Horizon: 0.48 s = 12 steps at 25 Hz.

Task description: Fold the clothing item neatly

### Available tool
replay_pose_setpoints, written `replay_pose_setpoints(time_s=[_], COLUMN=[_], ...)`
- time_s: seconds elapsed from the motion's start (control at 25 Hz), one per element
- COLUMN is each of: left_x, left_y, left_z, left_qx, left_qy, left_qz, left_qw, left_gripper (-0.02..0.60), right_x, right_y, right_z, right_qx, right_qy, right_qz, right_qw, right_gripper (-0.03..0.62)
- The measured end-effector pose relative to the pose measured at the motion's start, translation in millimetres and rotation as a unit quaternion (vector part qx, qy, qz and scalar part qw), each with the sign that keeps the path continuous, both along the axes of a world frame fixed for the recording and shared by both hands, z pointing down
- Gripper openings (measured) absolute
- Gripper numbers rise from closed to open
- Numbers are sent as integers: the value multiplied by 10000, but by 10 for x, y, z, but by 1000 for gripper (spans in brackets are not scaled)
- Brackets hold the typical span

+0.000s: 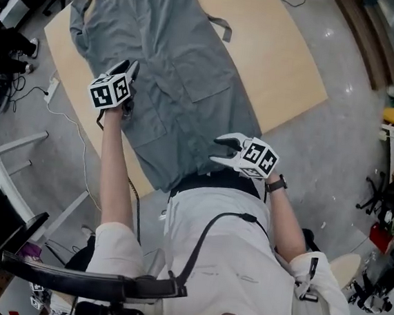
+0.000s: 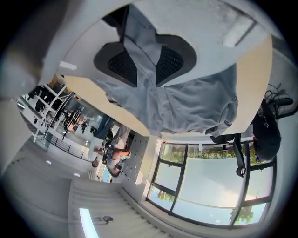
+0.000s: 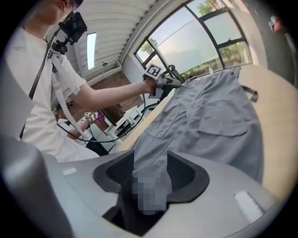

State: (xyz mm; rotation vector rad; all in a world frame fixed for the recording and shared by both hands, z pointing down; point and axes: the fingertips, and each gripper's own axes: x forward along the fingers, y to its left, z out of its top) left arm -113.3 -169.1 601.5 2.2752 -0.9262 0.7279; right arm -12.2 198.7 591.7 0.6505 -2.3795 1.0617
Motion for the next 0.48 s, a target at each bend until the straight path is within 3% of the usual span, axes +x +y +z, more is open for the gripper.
replay_pose_setpoints(time_s=[0.24,0.48], left_x=[352,705], left_y=[253,336], left_z=[-583,-763], left_qx=[269,385], left_qy=[560,947], left_qz=[-31,-422], left_qw=[9981,9939], left_gripper=[133,133], right_x=[774,1111], right_y=[-904,-1686], right_z=[-227,-336], right_qx=[534,914], right_qy=[291,262], right_qz=[1057,1242], right_qw=[9925,9877], right_gripper=[194,153])
